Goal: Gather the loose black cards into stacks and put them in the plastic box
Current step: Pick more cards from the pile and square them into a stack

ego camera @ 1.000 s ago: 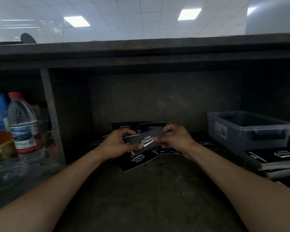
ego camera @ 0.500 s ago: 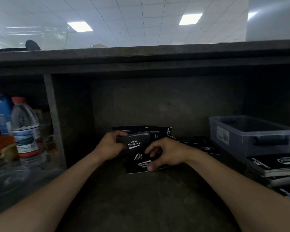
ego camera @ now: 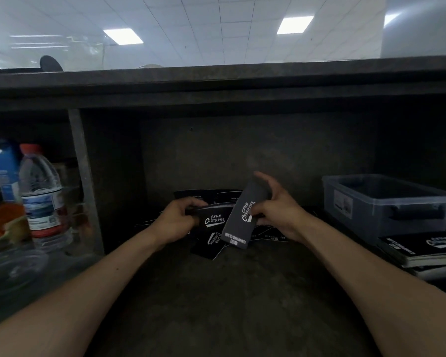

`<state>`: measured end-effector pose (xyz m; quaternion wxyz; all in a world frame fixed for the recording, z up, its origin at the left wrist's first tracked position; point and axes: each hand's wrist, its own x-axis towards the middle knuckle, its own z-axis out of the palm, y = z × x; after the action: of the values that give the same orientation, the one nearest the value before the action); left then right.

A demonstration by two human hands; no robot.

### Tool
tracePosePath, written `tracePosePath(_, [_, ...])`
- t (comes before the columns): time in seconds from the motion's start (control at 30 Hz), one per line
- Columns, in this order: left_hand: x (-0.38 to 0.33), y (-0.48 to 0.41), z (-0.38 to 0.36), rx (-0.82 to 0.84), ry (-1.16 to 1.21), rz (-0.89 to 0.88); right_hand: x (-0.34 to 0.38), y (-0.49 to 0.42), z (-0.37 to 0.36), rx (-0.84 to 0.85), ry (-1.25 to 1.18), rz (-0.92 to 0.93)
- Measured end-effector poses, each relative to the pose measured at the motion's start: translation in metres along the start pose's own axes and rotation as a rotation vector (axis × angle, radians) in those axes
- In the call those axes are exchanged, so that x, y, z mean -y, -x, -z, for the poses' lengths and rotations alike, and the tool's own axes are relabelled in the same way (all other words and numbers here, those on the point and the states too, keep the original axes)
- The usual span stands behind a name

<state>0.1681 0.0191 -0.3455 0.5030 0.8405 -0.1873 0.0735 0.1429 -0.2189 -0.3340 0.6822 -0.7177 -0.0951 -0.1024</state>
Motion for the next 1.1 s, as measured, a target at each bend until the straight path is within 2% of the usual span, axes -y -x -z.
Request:
tracePosePath(0.13, [-0.004, 0.002, -0.001, 0.03, 0.017, 0.038, -0.011, -0.005, -0.007, -0.112, -0.171, -0.117])
tracePosePath(0.27, [-0.008, 0.007, -0.002, 0.038, -0.005, 0.018, -0.023, -0.008, -0.007, -0.164, -0.19, -0.209])
tracePosePath(0.4, [-0.006, 0.009, -0.004, 0.009, -0.02, -0.035, -0.021, -0.006, -0.013, -0.096, -0.411, -0.328])
tracePosePath(0.6, [-0.004, 0.007, -0.003, 0.01, 0.006, -0.004, -0.014, -0.005, -0.015, -0.1, -0.532, -0.263])
tracePosePath(0.67, [-0.001, 0.005, -0.002, 0.012, -0.07, -0.02, -0.015, 0.0, -0.019, -0.083, -0.395, -0.24])
tracePosePath(0.7, [0.0, 0.004, -0.002, 0.001, -0.114, -0.031, -0.018, 0.001, -0.019, -0.095, -0.189, -0.197])
tracePosePath(0.77, [0.002, 0.001, -0.001, -0.043, -0.141, -0.045, -0.022, 0.003, -0.019, -0.157, 0.407, -0.038])
tracePosePath(0.8, [0.003, 0.0, 0.001, -0.073, -0.131, -0.044, -0.021, 0.005, -0.02, -0.185, 0.597, 0.038])
tracePosePath(0.87, [0.003, -0.003, 0.005, -0.139, -0.109, -0.022, -0.016, 0.01, -0.023, -0.14, 0.651, 0.1])
tracePosePath(1.0, [0.007, -0.007, 0.014, -0.231, -0.038, 0.072, -0.02, 0.015, -0.034, 0.187, 0.745, 0.163])
tracePosePath(1.1, [0.009, -0.008, 0.014, -0.269, -0.005, 0.096, -0.023, 0.017, -0.039, 0.298, 0.785, 0.179])
